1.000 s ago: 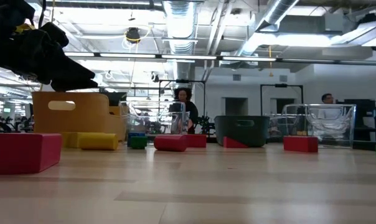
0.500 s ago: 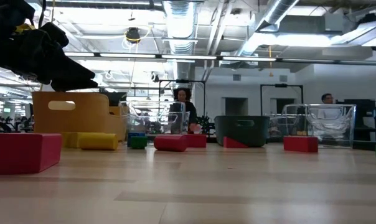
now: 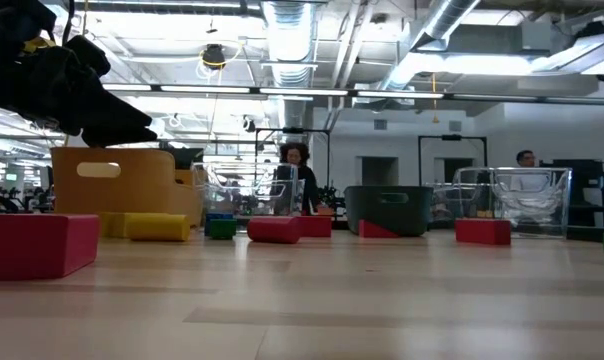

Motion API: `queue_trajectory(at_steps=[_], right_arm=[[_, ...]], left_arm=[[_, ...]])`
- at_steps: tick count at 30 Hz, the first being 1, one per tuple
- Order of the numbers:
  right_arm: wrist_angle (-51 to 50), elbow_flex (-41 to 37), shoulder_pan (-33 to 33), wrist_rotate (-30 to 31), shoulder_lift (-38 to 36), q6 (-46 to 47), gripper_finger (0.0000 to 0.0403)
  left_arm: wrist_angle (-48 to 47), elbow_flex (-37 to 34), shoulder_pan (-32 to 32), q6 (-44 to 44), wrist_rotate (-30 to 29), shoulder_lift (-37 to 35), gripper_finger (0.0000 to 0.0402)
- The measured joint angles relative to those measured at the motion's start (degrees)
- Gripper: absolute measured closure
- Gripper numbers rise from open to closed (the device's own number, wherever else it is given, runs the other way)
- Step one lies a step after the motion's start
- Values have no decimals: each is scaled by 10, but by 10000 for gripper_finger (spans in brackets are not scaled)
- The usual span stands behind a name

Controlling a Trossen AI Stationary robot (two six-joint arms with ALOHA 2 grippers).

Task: Sort blocks
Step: Put the green game piece into the blue bin

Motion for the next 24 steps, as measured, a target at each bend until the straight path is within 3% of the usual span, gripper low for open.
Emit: queue_trajectory(at_steps=[7,15,24], right_arm=[[-6,-14,1,10,0,-82,180],[60,-54,1,7,0,-102,186],[51,-58,1,4,0,-108,281]], left_arm=[[1,0,0,2,1,0,153],[0,0,0,2,1,0,153],[0,0,0,2,1,0,153]])
